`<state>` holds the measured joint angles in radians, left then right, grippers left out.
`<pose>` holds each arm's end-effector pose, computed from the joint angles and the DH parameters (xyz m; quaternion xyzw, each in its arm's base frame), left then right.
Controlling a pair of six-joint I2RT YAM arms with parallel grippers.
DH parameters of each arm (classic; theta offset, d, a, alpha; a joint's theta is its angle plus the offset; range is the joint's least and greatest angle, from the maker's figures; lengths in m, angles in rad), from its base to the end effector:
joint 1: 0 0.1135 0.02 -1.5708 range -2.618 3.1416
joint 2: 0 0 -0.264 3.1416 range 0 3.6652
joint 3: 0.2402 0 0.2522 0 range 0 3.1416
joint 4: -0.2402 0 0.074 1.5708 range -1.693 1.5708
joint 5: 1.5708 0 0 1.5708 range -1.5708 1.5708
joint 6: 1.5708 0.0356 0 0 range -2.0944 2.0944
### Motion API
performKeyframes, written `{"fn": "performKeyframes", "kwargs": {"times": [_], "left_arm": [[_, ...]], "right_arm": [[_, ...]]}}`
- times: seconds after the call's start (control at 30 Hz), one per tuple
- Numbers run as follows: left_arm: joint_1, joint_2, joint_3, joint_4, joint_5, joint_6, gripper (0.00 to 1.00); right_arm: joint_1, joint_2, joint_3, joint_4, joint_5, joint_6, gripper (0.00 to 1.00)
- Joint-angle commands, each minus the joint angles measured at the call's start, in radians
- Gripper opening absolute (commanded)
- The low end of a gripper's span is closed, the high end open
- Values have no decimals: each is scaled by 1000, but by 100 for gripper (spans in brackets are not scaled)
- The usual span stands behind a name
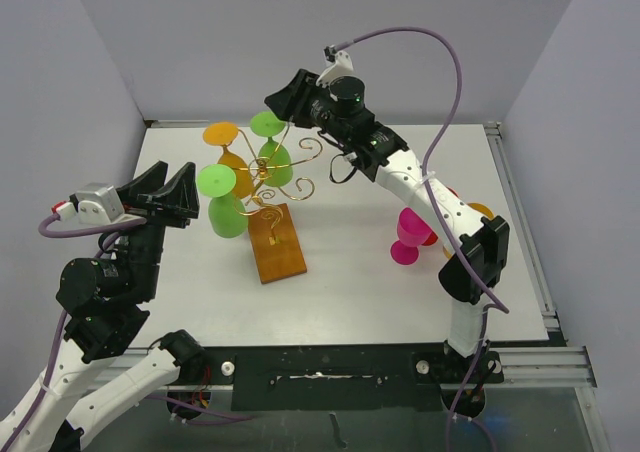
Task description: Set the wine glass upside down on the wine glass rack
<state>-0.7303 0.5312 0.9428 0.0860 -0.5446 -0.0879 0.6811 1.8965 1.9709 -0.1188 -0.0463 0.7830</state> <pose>0.0754 -0.0427 0.4501 -0.0639 0.5402 -0.2031 0.8142 0.3515 0.2870 0.4368 0.0208 0.7223 0.4743 0.5028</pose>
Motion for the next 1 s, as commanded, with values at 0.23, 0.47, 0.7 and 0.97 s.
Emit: {"fn": "performKeyframes", "kwargs": {"times": [0.23,0.47,0.7,0.97], "left_arm": [[2,39,67,-1,91,46,53],[2,59,87,-56,165,66,61],[2,61,99,-118,368,108,74],[2,50,54,-84,488,90,74]], "right_arm": [[-8,-69,83,-13,31,-95,54],[-41,-283,-148,-36,120,-179,58],[-75,-606,-507,-236,339,-289,58],[-87,-811,-742,-566,483,-292,58]]}}
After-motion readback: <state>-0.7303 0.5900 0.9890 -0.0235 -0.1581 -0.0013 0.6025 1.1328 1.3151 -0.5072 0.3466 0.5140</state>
